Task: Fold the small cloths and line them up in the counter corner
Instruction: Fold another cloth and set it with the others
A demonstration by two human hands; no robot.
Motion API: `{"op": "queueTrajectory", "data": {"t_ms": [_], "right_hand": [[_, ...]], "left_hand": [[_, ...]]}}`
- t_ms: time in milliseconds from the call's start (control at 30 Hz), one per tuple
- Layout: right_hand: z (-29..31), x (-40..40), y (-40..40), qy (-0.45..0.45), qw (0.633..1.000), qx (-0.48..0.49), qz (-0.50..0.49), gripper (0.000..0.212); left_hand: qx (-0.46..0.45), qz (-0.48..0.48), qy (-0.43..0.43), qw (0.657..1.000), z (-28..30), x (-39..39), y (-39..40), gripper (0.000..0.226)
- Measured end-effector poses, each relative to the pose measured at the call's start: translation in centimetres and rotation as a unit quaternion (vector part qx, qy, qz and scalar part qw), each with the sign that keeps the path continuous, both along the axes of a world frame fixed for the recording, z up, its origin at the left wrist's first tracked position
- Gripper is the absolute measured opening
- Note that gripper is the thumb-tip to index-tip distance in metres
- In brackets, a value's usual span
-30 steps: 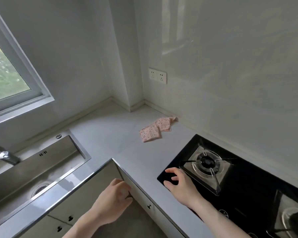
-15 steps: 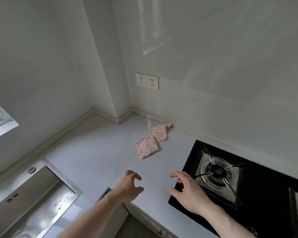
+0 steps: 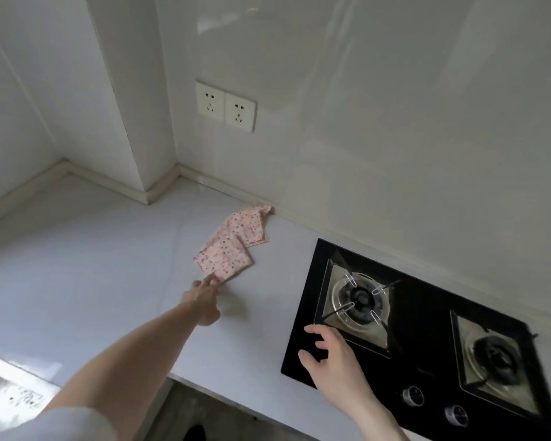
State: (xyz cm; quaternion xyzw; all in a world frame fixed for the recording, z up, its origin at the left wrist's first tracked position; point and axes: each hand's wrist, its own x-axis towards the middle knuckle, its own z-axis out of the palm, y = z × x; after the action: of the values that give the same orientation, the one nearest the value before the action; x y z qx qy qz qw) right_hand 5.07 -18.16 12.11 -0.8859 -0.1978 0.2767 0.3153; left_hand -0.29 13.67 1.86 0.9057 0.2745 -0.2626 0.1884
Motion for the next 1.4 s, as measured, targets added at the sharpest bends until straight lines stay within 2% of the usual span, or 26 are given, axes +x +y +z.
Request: {"op": "queueTrajectory", "data": {"t_ms": [200, 367, 467, 567, 700, 800, 967, 1067, 1167, 1267, 1300, 1400], "right_hand": [[-1.4, -3.3, 0.0, 0.013, 0.999, -0.027, -0.033, 0.038], [-1.6, -5.1, 0.8, 0.033, 0.997, -0.030, -0.056, 0.033], [-1.8, -6.5, 1.2, 0.050, 0.997, -0.028, -0.042, 0.030], [-1.9, -8.1, 2.1, 0.059, 0.998, -0.015, -0.035, 0.029], [-1.1, -9.7, 4.1, 0.084, 0.996, 0.029, -0.027, 0.030], [-0.1, -10.8, 5.8, 0.100, 0.992, 0.066, -0.034, 0.036], [2.2, -12.6, 8.6, 0.085, 0.992, 0.088, -0.038, 0.056], [3.4, -13.0, 9.3, 0.088, 0.988, 0.127, -0.020, 0.058], [4.6, -13.4, 9.5, 0.095, 0.984, 0.153, 0.002, 0.056], [5.5, -13.5, 9.7, 0.119, 0.978, 0.172, 0.010, 0.067], [5.5, -13.5, 9.8, 0.114, 0.977, 0.178, 0.002, 0.060], [5.1, -13.3, 10.4, 0.092, 0.974, 0.200, -0.053, 0.008]], "left_hand": [[0.023, -0.068, -0.063, 0.995, -0.2, -1.3, -0.9, 0.069], [-0.027, -0.108, -0.118, 0.987, 1.7, -7.9, -5.1, 0.059], [-0.047, -0.066, -0.174, 0.981, 2.6, -11.4, -5.6, 0.047], [-0.079, 0.029, -0.251, 0.964, 4.9, -12.6, -5.1, 0.023], [-0.170, 0.113, -0.321, 0.925, 9.8, -12.5, -4.8, 0.018], [-0.241, 0.138, -0.342, 0.898, 13.8, -12.4, -4.7, 0.024], [-0.277, 0.097, -0.320, 0.901, 18.1, -12.8, -4.8, 0.019], [-0.293, 0.104, -0.321, 0.895, 19.5, -12.7, -4.8, 0.021], [-0.331, 0.149, -0.334, 0.870, 20.0, -12.6, -4.7, 0.025], [-0.339, 0.160, -0.342, 0.862, 20.0, -12.7, -4.8, 0.023], [-0.344, 0.161, -0.342, 0.860, 20.0, -12.9, -4.8, 0.023], [-0.349, 0.169, -0.344, 0.855, 19.6, -13.4, -4.5, 0.022]]}}
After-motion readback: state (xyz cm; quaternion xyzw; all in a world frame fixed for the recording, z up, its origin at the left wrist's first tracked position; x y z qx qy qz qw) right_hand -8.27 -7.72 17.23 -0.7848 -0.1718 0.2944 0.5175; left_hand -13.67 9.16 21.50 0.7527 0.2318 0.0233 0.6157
